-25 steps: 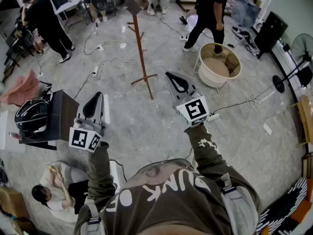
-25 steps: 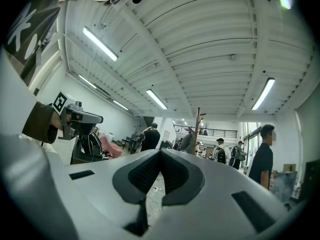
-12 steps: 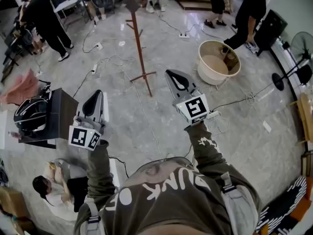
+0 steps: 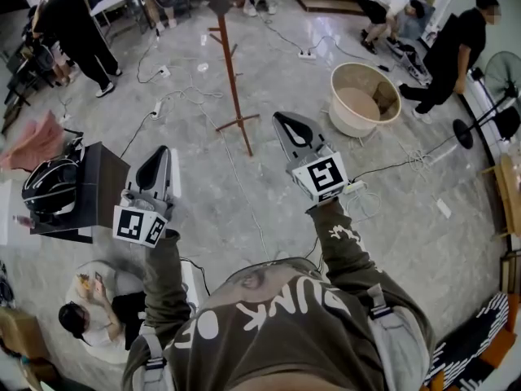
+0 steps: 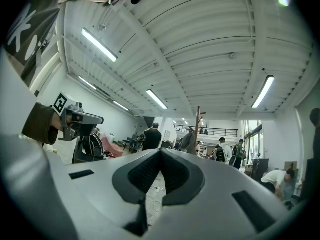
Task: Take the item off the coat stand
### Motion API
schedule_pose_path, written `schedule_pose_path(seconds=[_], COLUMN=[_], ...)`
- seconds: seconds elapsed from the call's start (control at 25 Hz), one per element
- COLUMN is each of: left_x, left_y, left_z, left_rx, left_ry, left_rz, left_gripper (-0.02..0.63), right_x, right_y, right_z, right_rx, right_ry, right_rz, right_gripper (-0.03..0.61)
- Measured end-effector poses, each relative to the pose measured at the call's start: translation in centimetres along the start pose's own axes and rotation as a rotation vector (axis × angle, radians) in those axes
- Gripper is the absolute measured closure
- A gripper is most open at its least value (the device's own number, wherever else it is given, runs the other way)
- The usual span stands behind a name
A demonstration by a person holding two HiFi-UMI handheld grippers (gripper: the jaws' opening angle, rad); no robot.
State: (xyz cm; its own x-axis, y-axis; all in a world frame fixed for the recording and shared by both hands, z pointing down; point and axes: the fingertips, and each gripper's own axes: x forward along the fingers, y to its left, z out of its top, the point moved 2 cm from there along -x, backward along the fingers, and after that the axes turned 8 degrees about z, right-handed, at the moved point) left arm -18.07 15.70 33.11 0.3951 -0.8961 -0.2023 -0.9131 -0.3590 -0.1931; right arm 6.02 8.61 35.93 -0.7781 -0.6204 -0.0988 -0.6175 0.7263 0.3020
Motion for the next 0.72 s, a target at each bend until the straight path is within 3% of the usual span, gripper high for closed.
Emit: schedule_pose_path(seconds=[0.12,0.2,0.24,0.32,0.4,0.52,0.72], left_x=[0.1,0.1,0.2,0.5,0.7,1.0,1.4], left_y=[-0.3,-0.4,-0.5,-0.6,-0.9,-1.2,-1.5], left_z=[-0.1,-0.1,-0.1,-0.1,-0.1,-0.3,-0.4], left_rx=[0.002,0.002,0.002,0.003,0.003,0.004,0.008], left_ry=[0.002,0.003,0.004,0.005,0.005,0.009,0.02], left_rz=[0.0,0.001,0.001,0.003,0.004,0.006,0.014], left_gripper=[0.609,0.609,0.609,0.609,0.609,0.609,0.609], right_x=[0.0,0.2,0.4,0.6,0.7,0.8,0.7], right_y=[0.3,0.6,0.6,0.7,0.7,0.6,0.1], right_z=[-0.1,-0.3,-0.4,-0.5,-0.7,-1.0,-1.3], right_rx=[0.011,0.029,0.036,0.037,0.03,0.026,0.029], right_ry=[-0.014,-0.015,-0.014,-0.013,-0.015,-0.018,-0.017], right_rz=[0.027,0.065,0.081,0.102,0.123,0.142,0.144], right_gripper=[0.552,0.336,0.303,0.167,0.088,0.042,0.04])
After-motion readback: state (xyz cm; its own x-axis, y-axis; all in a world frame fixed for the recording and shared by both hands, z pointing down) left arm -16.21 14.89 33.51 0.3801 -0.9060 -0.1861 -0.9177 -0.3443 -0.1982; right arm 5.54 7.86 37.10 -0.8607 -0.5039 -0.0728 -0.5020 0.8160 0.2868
